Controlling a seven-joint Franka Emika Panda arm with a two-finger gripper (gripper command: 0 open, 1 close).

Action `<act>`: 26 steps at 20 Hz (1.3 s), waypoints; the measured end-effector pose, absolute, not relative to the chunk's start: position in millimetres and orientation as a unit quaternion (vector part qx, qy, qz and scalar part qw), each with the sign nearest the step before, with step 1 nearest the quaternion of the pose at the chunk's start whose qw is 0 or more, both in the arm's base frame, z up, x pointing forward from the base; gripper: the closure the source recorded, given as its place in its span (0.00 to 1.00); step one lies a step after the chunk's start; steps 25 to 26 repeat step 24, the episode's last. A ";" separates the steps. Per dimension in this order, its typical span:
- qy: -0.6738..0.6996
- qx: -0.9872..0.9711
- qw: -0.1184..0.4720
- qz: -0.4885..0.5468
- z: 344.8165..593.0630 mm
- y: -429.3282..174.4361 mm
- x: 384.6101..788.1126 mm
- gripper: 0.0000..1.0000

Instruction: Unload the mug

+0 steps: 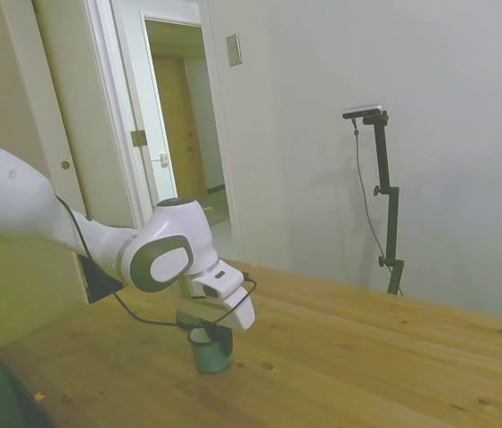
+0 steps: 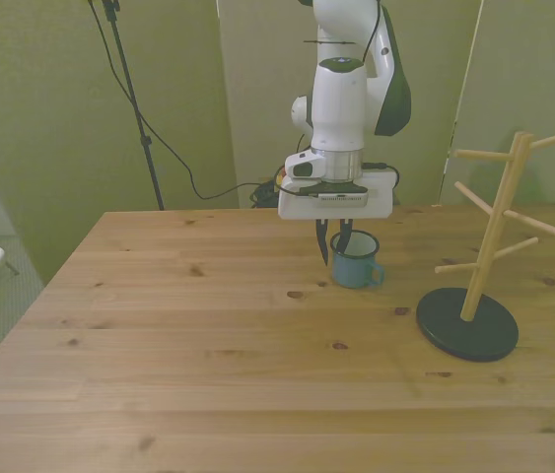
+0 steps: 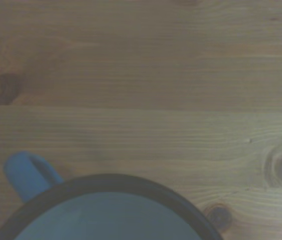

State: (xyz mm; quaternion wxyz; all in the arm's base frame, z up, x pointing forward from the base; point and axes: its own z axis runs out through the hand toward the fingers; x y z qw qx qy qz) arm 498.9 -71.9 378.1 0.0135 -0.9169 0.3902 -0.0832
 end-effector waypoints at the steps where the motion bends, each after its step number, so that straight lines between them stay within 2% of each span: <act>1: 0.390 -0.917 0.014 -0.084 378.5 -71.8 498.9 0.00; 5: 0.389 -0.916 0.016 -0.094 389.5 -69.5 497.0 0.00; 13: 0.381 -0.915 0.027 -0.132 437.6 -57.6 483.1 0.00; 18: 0.356 -0.923 0.031 -0.146 471.4 -25.4 447.4 0.00; 23: 0.324 -0.938 0.032 -0.119 478.5 9.6 402.8 0.00; 26: 0.321 -0.940 0.031 -0.110 477.6 12.4 396.6 0.00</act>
